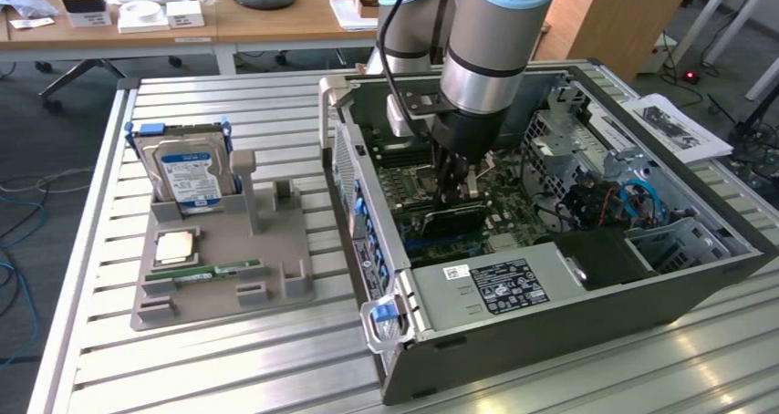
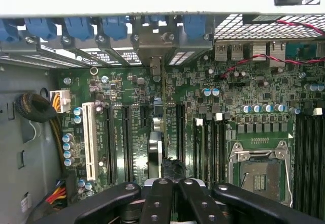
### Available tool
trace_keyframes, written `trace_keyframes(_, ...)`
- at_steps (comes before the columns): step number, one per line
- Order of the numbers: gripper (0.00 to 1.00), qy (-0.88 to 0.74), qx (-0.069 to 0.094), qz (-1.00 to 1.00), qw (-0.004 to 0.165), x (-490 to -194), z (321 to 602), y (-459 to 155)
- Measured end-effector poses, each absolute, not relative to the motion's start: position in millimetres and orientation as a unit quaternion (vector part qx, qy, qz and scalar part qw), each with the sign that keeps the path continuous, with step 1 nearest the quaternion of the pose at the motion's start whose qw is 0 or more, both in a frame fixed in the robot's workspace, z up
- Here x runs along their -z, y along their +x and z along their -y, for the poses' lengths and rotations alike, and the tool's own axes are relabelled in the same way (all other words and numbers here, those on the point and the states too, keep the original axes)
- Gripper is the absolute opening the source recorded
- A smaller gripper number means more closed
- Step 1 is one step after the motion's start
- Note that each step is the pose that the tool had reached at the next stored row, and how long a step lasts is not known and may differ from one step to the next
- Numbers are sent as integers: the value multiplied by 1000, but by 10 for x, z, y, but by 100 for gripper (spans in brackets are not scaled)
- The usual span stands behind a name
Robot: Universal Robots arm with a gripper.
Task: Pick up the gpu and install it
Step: 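Press down on the gpu until it lock into place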
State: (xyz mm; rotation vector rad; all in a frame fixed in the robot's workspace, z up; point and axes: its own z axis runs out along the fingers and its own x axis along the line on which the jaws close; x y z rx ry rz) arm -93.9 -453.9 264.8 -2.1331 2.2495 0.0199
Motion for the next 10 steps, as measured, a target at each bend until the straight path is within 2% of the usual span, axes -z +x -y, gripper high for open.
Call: trace_keyframes(10,11,-688,-6,-726,21,-2646,4539,-948)
